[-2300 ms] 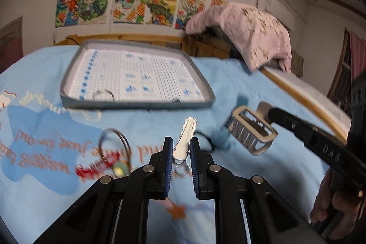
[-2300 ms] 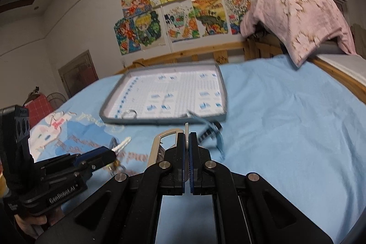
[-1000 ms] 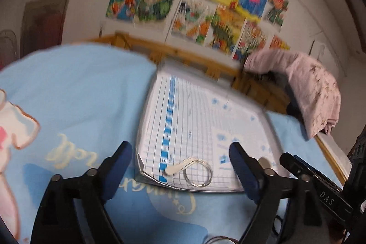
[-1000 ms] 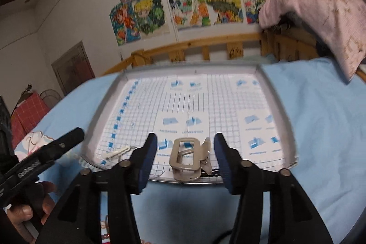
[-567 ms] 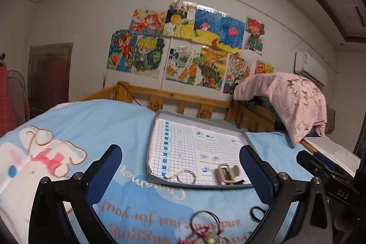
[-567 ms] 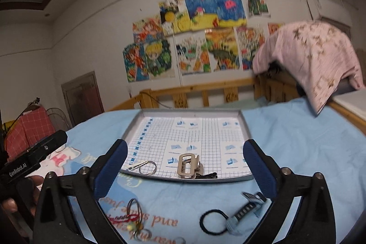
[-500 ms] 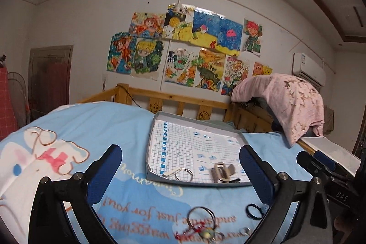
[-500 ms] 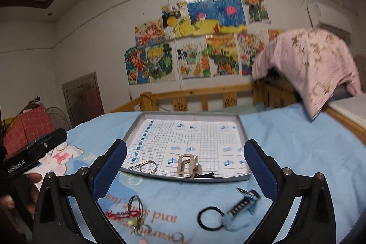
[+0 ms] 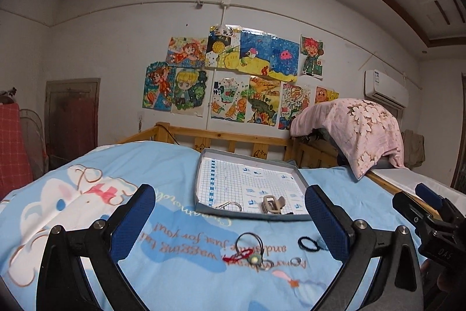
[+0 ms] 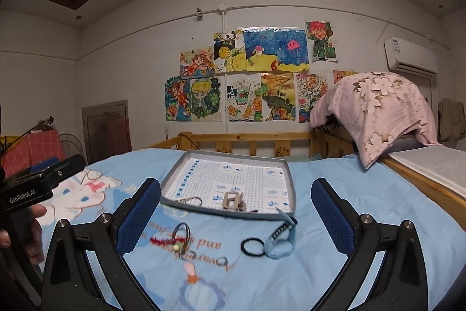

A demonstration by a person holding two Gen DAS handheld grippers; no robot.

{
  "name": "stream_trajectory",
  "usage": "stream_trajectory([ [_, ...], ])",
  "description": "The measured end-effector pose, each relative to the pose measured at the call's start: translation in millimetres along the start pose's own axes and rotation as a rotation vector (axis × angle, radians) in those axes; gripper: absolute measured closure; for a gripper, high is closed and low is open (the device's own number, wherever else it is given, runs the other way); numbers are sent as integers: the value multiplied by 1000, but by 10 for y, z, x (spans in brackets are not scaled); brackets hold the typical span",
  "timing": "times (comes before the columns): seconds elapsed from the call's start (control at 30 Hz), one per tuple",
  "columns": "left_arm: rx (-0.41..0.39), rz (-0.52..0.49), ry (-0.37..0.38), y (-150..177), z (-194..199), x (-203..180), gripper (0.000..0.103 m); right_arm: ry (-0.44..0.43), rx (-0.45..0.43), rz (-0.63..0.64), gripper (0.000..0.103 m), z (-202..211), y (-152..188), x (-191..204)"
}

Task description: Organize jewelry

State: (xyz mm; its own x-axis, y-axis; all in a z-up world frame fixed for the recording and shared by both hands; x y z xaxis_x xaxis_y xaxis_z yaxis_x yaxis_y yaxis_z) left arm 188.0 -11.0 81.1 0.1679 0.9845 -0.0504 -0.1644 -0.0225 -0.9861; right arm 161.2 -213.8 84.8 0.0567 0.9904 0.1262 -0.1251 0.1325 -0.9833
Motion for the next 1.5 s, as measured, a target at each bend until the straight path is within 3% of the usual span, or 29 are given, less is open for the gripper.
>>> stream_trajectory([
  [0.4, 29, -14, -10, 420, 509, -28, 0, 70, 22, -17, 2, 576, 370, -144],
  [0.77, 80, -17, -26, 663, 630, 6, 0, 95, 70, -30, 2, 701, 588, -261],
  [1.13, 152, 43, 10, 672, 282, -5, 0, 98, 66, -33, 2, 496, 524, -317],
  [1.5, 196, 30, 19, 676, -197, -108, 0, 90, 95, -28, 2, 56, 446, -386],
])
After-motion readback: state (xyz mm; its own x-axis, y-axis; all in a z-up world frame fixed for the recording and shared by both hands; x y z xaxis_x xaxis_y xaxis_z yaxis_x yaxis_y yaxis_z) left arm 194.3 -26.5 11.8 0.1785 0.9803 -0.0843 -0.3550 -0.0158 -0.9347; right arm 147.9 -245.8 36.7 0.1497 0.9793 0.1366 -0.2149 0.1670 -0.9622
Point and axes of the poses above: each gripper's, at about its wrist camera, not at the fingertips, and z roughly against the way its jaws point, x to its left, y to its underside, the point moved 9 cm from there along -z, roughly the way its jaws point, and after that the axes turned 4 degrees about -z, right-handed, at the moved point
